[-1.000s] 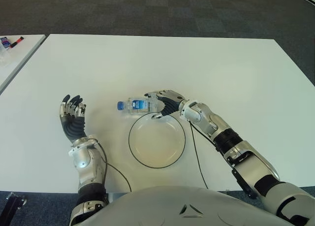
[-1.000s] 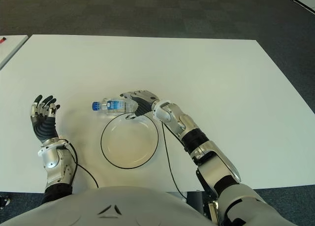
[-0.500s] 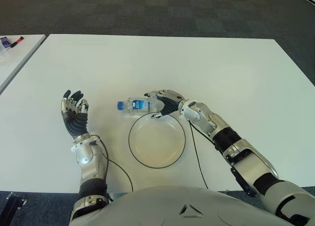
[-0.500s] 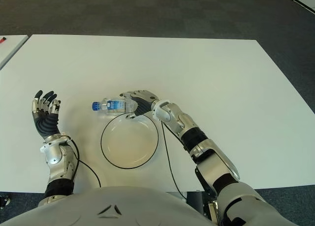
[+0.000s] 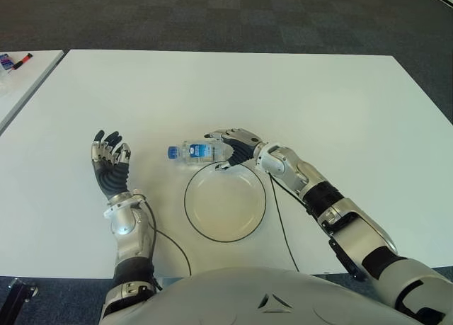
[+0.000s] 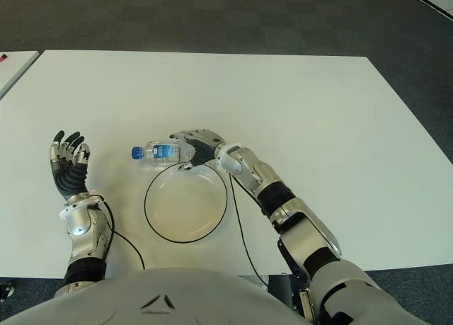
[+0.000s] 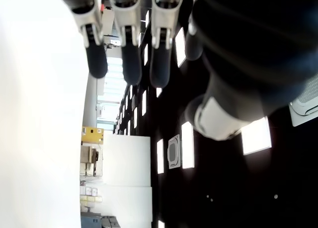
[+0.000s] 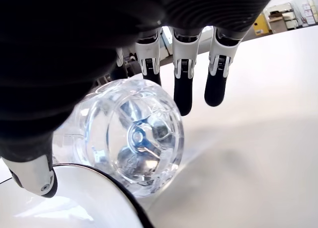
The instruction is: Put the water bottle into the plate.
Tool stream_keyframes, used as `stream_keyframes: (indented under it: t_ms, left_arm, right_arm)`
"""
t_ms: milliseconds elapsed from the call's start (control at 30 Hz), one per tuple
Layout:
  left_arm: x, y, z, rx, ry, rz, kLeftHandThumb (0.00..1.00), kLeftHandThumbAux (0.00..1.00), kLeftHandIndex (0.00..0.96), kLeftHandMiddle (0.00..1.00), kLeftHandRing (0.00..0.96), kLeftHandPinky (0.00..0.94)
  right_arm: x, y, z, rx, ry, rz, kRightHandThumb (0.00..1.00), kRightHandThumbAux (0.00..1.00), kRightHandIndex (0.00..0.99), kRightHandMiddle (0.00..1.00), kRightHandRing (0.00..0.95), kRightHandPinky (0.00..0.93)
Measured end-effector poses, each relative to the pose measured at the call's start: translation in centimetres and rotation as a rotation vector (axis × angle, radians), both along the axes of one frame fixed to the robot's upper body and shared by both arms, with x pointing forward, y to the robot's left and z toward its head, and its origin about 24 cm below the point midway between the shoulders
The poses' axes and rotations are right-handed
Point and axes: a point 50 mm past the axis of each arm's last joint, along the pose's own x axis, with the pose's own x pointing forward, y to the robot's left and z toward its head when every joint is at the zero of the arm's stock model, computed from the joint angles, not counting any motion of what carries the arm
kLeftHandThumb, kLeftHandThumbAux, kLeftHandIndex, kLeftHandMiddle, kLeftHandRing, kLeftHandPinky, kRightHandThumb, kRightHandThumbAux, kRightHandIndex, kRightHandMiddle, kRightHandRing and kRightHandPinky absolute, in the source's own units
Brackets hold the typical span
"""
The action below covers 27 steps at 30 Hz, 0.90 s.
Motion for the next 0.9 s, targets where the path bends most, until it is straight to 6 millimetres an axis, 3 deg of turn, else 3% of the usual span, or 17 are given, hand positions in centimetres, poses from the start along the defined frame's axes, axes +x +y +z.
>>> stream_keyframes:
  t_ms: [433,900]
  left_arm:
    - [0.3,-0.8,0.1,-0.036,0.014,-0.018,0.475,0.729,0.138,0.257,0.242,0.234]
    - [0.4,-1.0,-0.5,-0.043,0.035,-0.028,0.556,0.698,0.165,0.307,0.281,0.291]
  right_arm:
    - [0.4,1.1,0.4,0.016,-0.001,0.001,0.342,0.587,0.051,0.169,0.204,0.277]
    - [0.5,1.5,0.2,0.043,-0.004,-0.009,0.301,0.579,0.061,0.162,0.189,0.241]
